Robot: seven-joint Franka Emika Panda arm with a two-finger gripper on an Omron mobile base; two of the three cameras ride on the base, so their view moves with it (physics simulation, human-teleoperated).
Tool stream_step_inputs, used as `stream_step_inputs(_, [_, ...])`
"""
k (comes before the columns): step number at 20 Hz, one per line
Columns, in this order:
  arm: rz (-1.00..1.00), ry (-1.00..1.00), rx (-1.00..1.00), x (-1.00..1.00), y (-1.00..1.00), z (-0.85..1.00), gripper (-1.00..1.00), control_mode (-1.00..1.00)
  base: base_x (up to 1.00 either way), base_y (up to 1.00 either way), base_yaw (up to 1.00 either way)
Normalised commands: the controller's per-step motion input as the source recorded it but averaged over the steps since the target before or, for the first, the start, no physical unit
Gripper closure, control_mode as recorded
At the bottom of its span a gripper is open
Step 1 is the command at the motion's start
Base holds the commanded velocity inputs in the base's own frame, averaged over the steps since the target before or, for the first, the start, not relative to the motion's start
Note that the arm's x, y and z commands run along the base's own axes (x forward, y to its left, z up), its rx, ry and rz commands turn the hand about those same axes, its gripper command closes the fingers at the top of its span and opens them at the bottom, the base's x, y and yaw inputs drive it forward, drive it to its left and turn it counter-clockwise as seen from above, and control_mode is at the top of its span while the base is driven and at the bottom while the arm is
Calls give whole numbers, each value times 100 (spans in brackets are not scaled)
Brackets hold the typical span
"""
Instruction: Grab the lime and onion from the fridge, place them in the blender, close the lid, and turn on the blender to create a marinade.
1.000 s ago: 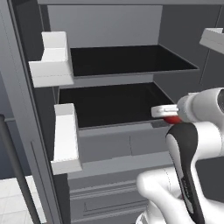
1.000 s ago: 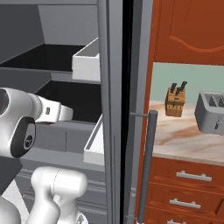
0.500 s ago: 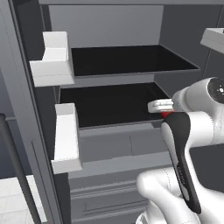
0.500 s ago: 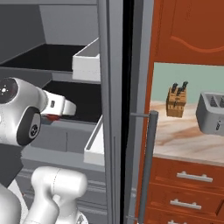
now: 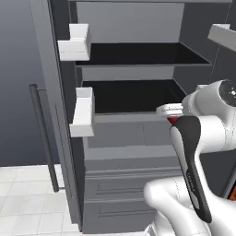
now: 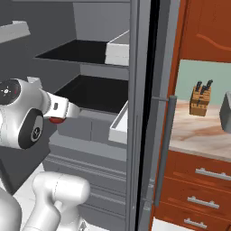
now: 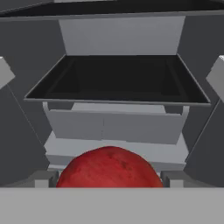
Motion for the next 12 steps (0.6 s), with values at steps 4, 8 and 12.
stream_step_inputs(4, [0, 0, 0, 0, 0, 0, 100, 100, -62, 70, 43])
stream_step_inputs(8, [0, 0, 0, 0, 0, 0, 100, 100, -13, 97, 47])
stream_step_inputs(12, [0, 0, 0, 0, 0, 0, 100, 100, 0, 100, 51])
